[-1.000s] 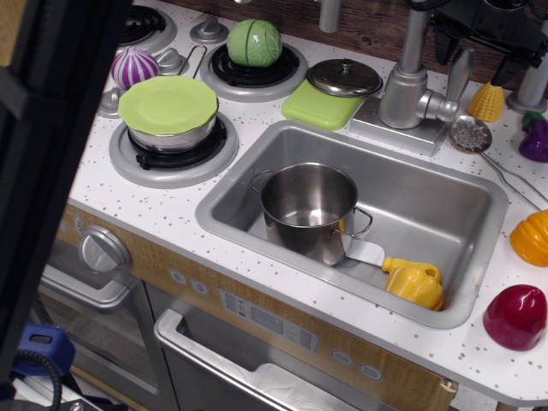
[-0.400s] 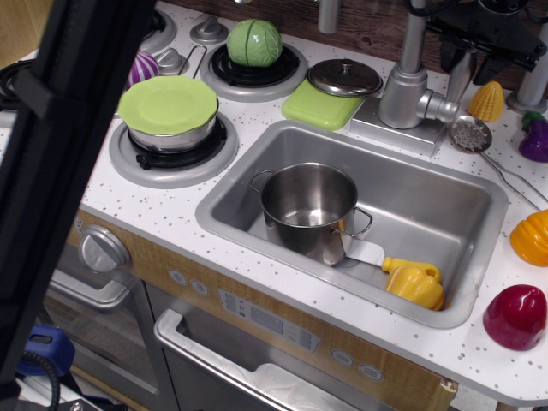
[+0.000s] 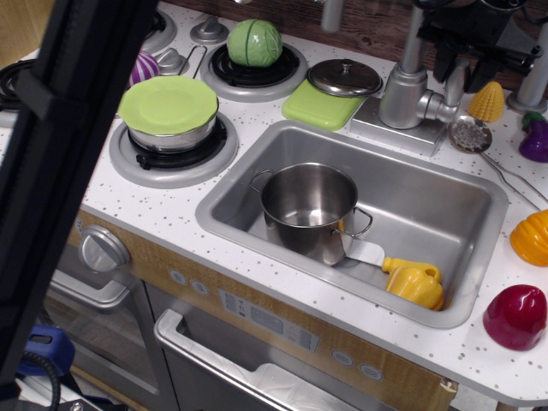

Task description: Turn lever vertical to front

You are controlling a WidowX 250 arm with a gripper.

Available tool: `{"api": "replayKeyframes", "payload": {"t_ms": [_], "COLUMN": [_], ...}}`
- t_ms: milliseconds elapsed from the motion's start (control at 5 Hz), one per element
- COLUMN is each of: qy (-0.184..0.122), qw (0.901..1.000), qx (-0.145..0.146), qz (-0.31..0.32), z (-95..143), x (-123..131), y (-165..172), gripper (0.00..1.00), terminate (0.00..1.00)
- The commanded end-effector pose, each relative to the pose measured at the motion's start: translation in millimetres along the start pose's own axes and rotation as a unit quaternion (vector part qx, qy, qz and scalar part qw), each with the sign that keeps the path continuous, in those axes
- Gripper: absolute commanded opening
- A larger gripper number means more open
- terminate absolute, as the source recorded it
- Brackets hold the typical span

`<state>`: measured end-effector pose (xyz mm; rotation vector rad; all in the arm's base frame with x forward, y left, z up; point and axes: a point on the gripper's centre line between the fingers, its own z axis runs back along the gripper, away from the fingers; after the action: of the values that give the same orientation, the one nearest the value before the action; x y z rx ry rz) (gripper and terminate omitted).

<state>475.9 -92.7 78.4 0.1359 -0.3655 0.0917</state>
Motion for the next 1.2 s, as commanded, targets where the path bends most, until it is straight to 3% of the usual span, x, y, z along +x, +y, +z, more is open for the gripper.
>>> {"api": "replayKeyframes", "payload": {"t_ms": [0,200,400,600,1000], "qy": [-0.006,0.011,0.046,0.072,0.076], "qw": [0.9994,0.9983,0.9962,0.9953,0.9948], "qx": [-0.024,-0.044,-0.058,-0.052,-0.055], "qz": [0.027,0.036,0.046,0.041,0.040], "z": [38.6,28.2,21.5,19.2,-1.8], "x": [-0.2,-5.5,-14.5,-20.9,-33.1], "y": [-9.4,-10.3,-12.9,-18.0,-23.2], "gripper": [0.00,0.00,0.00,0.00,0.00], "terminate": [0.00,0.00,0.00,0.00,0.00]}}
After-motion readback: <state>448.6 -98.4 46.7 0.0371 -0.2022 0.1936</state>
